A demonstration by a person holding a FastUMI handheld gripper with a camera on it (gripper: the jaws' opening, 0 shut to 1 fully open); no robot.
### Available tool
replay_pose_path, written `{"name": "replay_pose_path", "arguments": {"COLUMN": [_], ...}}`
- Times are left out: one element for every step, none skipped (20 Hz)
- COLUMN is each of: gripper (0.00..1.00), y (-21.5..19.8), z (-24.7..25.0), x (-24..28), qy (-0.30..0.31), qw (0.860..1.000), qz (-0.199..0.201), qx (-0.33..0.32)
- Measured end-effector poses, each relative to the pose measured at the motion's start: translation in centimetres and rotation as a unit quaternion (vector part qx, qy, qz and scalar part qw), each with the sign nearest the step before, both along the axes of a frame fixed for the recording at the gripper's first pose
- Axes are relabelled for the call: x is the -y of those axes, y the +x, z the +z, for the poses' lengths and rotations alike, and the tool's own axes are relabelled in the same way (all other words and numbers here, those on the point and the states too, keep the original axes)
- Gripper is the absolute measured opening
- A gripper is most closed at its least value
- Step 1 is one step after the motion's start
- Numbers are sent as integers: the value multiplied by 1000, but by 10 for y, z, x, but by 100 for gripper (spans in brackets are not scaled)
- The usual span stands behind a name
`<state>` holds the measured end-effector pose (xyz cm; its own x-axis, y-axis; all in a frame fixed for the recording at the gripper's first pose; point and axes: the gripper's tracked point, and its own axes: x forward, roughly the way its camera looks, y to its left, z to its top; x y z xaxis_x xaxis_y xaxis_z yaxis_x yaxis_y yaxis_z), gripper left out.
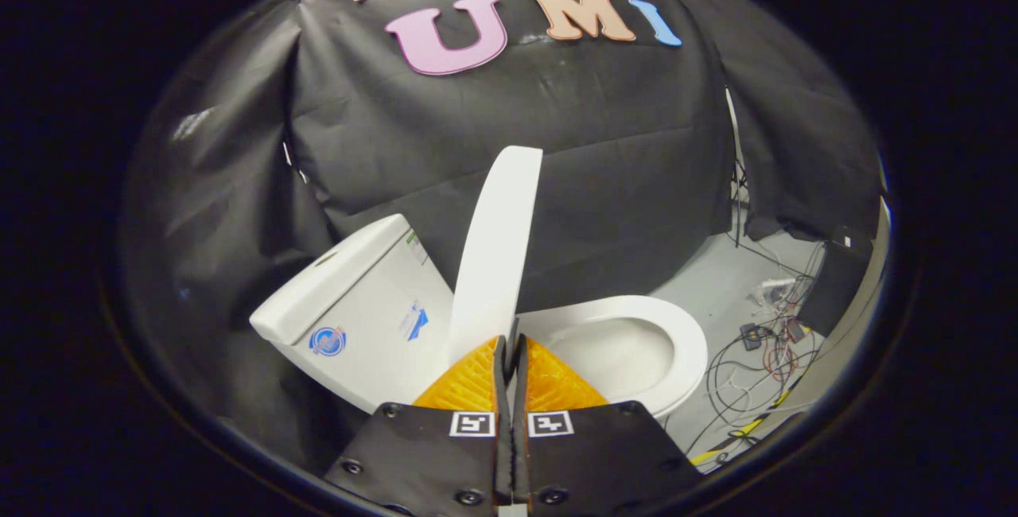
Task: Open the toilet lid.
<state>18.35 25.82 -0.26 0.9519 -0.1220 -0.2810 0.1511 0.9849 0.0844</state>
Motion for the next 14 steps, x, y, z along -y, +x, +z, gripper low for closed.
{"name": "replay_pose_path", "arguments": {"gripper": [1,1,1,1,1,1,1,1,1,1,1,1,1,1], "y": [1,3,3,3,4,5,5,5,6,7,8,8,8,9], "z": [0,0,0,0,1,2,2,3,3,4,5,5,5,5], "x": [-1,-3,-4,-7,-9,-12,-16,-19,-22,-23,-26,-30,-34,-38], "qy": [2,1,-2,-5,-10,-13,-20,-27,-33,-36,-37,-36,-35,-37], "qw": [1000,1000,1000,1000,1000,1000,1000,1000,999,999,999,999,999,999], "qz": [0,2,3,5,6,8,10,11,11,11,12,14,15,17], "qx": [2,3,4,5,6,8,9,10,10,11,12,15,16,20]}}
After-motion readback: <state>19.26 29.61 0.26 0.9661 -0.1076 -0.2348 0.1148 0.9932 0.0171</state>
